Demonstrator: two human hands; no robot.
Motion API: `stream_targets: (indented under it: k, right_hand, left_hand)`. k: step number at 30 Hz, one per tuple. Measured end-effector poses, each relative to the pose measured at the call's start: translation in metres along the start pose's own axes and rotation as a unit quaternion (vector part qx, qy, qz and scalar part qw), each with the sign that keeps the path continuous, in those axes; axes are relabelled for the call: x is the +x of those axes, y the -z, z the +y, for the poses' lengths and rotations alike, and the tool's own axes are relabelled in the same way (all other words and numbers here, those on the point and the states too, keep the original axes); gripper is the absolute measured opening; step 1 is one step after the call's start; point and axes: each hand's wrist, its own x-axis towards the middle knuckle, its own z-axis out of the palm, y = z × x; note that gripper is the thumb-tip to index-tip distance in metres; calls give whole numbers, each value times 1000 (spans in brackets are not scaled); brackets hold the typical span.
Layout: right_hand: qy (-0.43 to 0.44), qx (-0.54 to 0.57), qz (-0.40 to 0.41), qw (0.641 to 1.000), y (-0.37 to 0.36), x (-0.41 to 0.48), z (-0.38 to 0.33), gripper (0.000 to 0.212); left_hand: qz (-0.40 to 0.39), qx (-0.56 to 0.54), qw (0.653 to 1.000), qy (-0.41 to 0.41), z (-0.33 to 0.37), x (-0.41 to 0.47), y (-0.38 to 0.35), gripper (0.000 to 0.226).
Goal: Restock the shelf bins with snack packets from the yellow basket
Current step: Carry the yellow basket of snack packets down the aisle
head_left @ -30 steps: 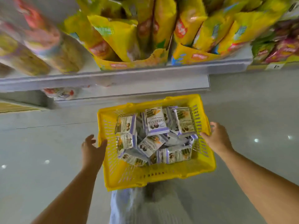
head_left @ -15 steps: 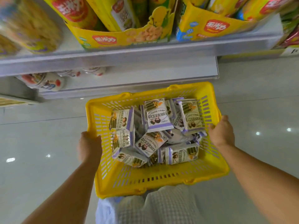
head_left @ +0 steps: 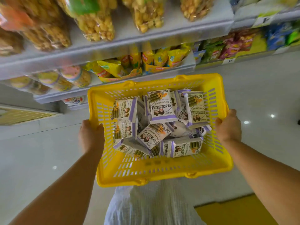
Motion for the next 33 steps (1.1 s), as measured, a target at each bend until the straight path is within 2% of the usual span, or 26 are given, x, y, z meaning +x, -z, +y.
stream_targets:
  k: [7, 12, 14, 25, 29, 33]
  right_hand:
    - [-81, 32, 91, 992, 124, -40, 32, 15]
    - [-138, 73, 130, 979, 183, -58, 81, 12]
    - [-154, 81, 143, 974, 203, -56, 103, 12]
    - [-266, 135, 202, 933, 331, 13, 285, 18]
    - [-290, 161, 236, 913, 380, 45, 357, 13]
    - [-350, 150, 269, 885, 417, 72, 415, 16]
  left_hand:
    - [-21, 9, 993, -115, 80, -59, 68, 22]
    - [-44, 18, 975, -218, 161, -90, 75, 32]
    - [-55, 11, 968, -244, 196, -105, 67, 29]
    - [-115, 49, 914, -387, 424, -252, -54, 28]
    - [-125, 36, 881, -454, 505, -317, -105, 32]
    - [-132, 16, 861, -491, 581, -378, -151, 27]
